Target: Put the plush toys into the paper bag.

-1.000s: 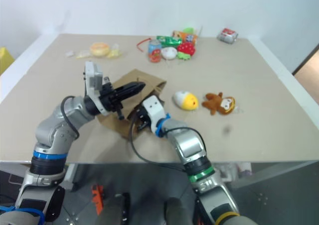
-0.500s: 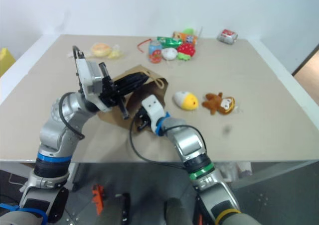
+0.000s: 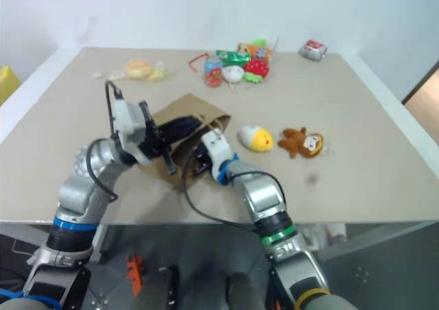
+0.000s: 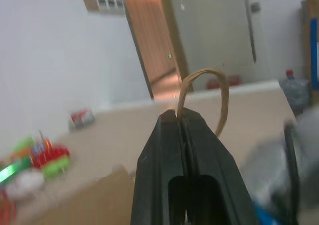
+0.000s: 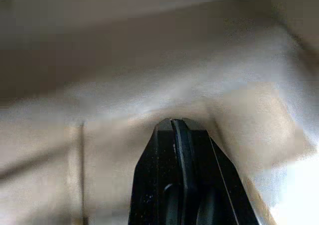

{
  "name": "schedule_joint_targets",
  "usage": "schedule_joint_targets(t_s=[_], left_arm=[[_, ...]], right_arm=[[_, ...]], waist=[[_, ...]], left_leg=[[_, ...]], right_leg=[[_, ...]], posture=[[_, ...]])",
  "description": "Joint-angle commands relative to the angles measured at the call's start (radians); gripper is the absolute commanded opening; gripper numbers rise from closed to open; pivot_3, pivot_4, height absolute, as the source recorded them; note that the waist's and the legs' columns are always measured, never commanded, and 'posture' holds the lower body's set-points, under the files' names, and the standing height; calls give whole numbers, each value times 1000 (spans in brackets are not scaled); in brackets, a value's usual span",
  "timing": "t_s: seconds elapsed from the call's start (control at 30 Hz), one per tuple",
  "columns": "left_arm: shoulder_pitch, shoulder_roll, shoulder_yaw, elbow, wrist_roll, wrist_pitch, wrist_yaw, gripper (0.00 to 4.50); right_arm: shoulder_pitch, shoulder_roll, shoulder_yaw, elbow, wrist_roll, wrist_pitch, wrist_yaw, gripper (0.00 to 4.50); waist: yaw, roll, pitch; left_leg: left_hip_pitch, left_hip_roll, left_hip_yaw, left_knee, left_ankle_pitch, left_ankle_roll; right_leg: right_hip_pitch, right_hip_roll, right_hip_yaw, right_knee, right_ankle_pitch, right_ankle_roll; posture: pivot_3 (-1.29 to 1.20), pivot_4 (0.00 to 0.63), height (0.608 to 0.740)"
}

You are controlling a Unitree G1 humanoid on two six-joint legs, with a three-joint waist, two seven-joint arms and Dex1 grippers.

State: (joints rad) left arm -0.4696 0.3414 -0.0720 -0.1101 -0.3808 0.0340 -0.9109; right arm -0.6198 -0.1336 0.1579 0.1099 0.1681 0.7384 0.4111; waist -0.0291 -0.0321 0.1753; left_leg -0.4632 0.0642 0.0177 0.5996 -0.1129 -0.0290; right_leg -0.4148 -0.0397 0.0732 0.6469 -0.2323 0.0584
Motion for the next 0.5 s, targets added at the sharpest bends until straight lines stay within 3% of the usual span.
schedule_joint_targets(t_s=[0.03,0.4,0.5], left_arm=[[21,-2,11,32,10,-64,-10,0],[35,-15,6,17,0,-67,-1,0],[24,-17,12,6,-12,-53,7,0]], right_arm=[[32,-54,-72,-94,63,38,50,37],[139,-158,-321,-357,376,153,206,37],[193,-248,-357,-371,357,107,242,37]], waist=[[1,0,0],[2,0,0],[1,0,0]], left_leg=[[0,0,0,0,0,0],[-3,0,0,-2,0,0],[-3,0,0,-2,0,0]], right_leg=[[0,0,0,0,0,0],[-3,1,0,0,-2,2],[-3,1,0,0,-2,2]], posture=[[0,150,740],[0,150,740],[0,150,740]])
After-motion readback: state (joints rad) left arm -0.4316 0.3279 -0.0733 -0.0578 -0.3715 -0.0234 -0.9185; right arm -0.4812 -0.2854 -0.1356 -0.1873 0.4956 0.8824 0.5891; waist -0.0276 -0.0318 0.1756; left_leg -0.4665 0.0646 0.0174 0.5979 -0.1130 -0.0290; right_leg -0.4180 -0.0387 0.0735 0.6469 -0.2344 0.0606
